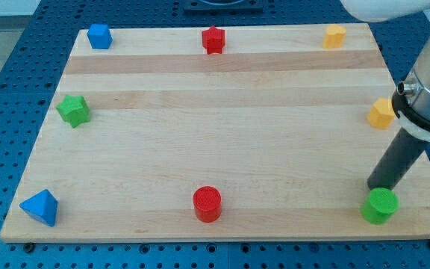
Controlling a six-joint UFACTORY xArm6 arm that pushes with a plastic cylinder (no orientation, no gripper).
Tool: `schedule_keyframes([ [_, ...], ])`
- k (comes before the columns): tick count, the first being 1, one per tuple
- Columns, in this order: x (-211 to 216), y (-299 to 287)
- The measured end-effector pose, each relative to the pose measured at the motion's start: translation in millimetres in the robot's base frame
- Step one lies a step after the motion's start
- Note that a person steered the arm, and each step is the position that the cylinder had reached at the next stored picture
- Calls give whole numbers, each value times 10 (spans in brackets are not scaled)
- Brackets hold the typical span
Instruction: Move the green circle to the bottom right of the board
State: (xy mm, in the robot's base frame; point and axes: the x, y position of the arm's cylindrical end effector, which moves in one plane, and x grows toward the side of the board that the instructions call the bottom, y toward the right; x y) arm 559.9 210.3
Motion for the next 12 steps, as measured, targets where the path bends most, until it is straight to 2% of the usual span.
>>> schedule_keyframes([
  [4,-131,-232],
  [8,-483,-469],
  [9,-1178,-761],
  [10,-1837,-790],
  [11,-2434,-323],
  [12,-2468,416],
])
